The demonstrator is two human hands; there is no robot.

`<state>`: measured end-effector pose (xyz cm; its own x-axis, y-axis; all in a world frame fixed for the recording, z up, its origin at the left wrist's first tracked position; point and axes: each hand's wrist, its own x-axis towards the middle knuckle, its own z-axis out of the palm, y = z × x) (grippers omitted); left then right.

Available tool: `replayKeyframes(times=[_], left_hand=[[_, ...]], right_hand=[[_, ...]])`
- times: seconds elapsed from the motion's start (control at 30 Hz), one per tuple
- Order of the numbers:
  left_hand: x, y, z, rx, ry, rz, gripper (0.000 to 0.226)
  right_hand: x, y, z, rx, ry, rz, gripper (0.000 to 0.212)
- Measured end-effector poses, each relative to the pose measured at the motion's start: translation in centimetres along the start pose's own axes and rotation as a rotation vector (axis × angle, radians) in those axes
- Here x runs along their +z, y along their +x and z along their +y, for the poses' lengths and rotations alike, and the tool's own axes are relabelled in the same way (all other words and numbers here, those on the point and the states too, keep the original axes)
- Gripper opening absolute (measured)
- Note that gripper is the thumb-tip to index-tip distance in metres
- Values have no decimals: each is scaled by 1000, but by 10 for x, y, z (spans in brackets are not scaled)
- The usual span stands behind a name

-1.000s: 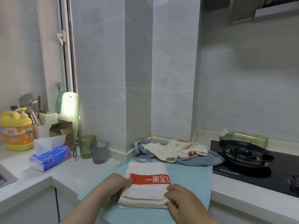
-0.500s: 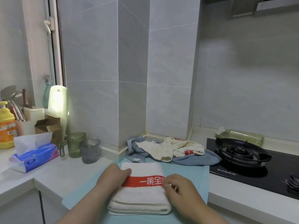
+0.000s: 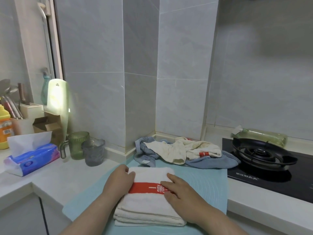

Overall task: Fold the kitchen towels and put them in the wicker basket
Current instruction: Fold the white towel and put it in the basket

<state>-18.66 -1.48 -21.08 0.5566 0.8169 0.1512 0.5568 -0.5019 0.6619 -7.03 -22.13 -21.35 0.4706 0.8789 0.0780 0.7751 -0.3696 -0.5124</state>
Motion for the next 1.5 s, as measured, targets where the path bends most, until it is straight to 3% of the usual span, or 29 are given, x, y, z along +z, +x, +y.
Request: replayKeyframes(times=[0.07,0.13,0.23,0.33,0.4,0.43,0.53,0.73,0.83,0.87,0.93,1.07,1.17,1.27,1.4,1.5], left_hand=[[-6,-5,3,75,119,97,38],[-13,-15,12,309,154,116,43],[-12,-26,23,582,396,-187,51],[-2,-21,14,454,494,-440,65],[2,-18,8,384,497,-499,90],[3,-17,7,381,517,-508,91],[7,-15,8,402,550,-496,67],[8,-18,8,402,538,-488,65],[8,-20,6,408,482,-463,65],[7,-22,5,408,458,-450,65],[5,-26,5,390,378,-421,65],[0,-35,1,323,53,-268,56],[-11,-45,0,277,-171,-68,54],[-34,-51,10,310,-296,30,53],[-64,-50,31,344,-366,23,72],[-81,-53,42,307,-530,-116,65]], right_hand=[[-5,0,0,7,48,17,47],[-10,4,0,12,94,66,47],[-12,11,-2,28,65,62,47],[-7,15,-3,73,-28,-29,54],[-5,15,-3,108,-100,-85,63],[-5,16,-3,124,-129,-105,63],[-3,21,-1,152,-225,-148,67],[2,24,-1,200,-200,-82,68],[6,18,-2,346,-160,191,48],[4,16,-6,412,-131,215,43],[-2,15,-16,502,2,162,40],[-13,20,-32,503,317,72,19],[-22,22,-43,398,323,124,15],[-47,19,-60,204,223,183,13],[-91,8,-92,-37,56,181,21],[-117,-3,-110,-133,-5,169,30]])
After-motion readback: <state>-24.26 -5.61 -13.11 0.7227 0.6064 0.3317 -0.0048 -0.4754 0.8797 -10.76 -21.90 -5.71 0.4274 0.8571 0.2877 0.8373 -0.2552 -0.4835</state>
